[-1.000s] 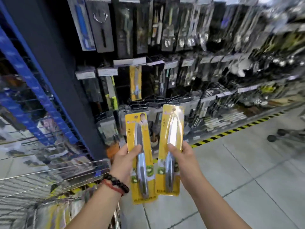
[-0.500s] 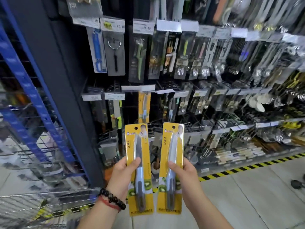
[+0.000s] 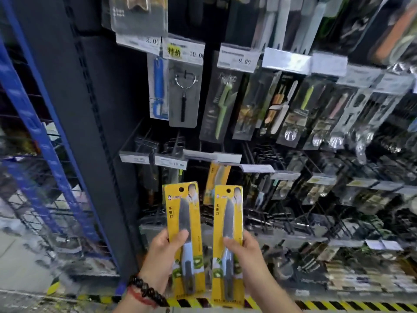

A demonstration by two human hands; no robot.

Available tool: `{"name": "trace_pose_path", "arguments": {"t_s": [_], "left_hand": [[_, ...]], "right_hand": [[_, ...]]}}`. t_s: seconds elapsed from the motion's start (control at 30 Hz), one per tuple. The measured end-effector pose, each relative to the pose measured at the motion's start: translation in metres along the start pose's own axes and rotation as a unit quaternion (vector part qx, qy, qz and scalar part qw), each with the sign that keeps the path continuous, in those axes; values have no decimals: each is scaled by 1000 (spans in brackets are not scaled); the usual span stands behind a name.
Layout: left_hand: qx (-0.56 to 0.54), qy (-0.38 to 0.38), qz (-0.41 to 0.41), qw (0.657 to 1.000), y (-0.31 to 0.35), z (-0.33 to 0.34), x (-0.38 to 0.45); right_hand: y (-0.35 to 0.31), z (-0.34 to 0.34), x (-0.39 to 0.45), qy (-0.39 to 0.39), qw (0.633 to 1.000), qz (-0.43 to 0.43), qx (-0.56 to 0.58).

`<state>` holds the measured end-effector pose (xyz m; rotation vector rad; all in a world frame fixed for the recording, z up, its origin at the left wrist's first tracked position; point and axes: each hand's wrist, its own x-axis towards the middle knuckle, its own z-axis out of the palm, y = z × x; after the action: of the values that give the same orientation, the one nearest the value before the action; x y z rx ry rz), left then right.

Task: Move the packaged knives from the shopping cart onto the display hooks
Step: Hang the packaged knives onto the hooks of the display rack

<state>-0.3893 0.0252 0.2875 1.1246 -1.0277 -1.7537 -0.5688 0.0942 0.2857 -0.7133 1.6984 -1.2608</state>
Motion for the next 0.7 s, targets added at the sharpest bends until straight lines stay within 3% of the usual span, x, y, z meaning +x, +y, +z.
{"name": "trace_pose_path", "arguments": {"t_s": [0.33,0.7], "left_hand": [[-5,143,-23,990,20,-12,34],[28,206,-7,978,9,-15,45]], "right_hand": [[-13,32,117,-148,989,-1,5],[-13,53,167,-198,979,-54,9]]}}
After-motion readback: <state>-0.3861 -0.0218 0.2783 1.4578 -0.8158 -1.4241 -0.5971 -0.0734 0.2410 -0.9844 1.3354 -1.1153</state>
